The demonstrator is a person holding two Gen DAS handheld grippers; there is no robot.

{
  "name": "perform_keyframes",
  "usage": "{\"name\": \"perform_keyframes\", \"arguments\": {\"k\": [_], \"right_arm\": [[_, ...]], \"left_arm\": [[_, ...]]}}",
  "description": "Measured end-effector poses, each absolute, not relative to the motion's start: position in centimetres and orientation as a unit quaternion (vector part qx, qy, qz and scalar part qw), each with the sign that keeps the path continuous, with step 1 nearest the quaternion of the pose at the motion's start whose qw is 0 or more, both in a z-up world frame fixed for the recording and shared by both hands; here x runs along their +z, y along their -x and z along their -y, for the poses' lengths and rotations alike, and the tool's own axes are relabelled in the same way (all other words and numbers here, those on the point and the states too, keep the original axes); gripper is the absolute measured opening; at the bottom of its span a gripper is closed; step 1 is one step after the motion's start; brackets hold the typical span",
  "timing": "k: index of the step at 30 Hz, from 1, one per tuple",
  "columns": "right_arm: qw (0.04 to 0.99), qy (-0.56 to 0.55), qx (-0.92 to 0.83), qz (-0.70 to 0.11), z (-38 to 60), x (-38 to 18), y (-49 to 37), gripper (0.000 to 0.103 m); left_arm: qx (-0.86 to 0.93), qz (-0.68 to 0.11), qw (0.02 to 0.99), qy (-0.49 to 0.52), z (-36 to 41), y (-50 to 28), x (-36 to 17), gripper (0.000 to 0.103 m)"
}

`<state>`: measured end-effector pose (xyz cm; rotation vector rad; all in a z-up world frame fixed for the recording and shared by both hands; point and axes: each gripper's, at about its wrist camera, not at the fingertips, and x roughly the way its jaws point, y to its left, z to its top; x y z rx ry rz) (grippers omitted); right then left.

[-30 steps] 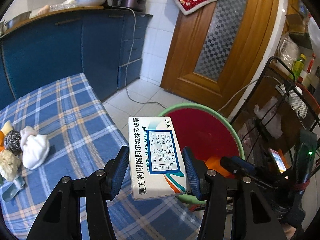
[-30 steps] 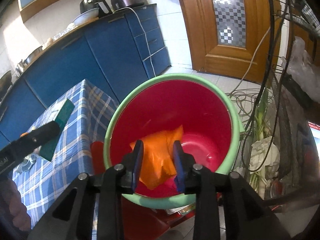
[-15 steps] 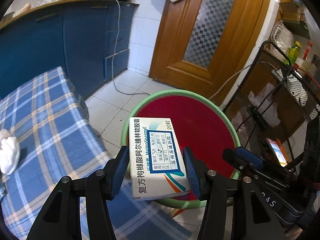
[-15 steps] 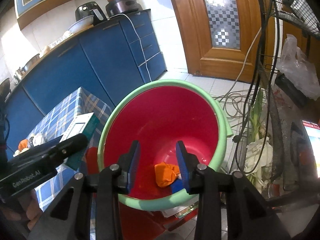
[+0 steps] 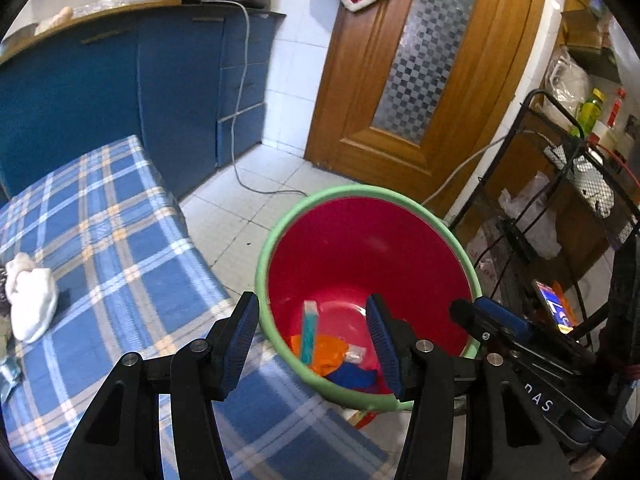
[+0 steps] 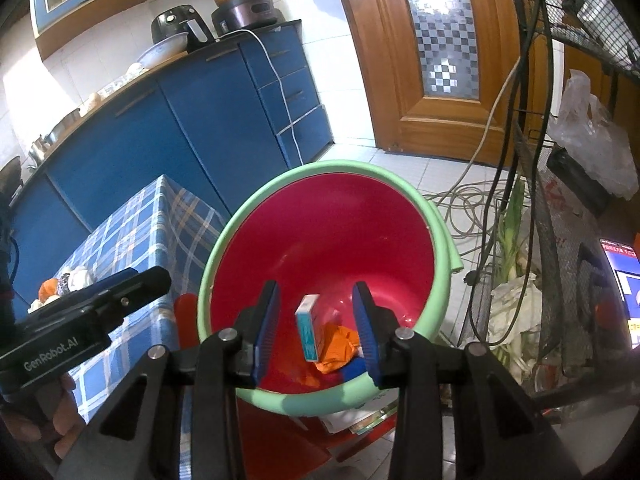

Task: Collect trash
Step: 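Open the right tool over the bucket while the left tool drops the white box, then move both open tools back over the table toward the remaining items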

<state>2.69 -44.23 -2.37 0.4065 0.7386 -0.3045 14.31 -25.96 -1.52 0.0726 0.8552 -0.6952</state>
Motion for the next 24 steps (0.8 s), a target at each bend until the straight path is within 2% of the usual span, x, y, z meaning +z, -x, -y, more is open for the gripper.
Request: {"name": "perform_keyframes", "arguments": {"k": [13, 24], "right_arm": [[0.909, -0.178, -0.109, -0.360, 40.5, -1.5, -3.8, 0.056], [0.913, -0.155, -0.077, -0.369, 36.6, -1.0, -5.3, 0.062]], "left_arm": [[-0.265, -0.394, 0.880, -0.004, 18.7, -14.5, 0.1, 0.057], [-0.180, -0.384, 0.905, 0.030, 10.3, -15.4, 0.9, 0.057]]}}
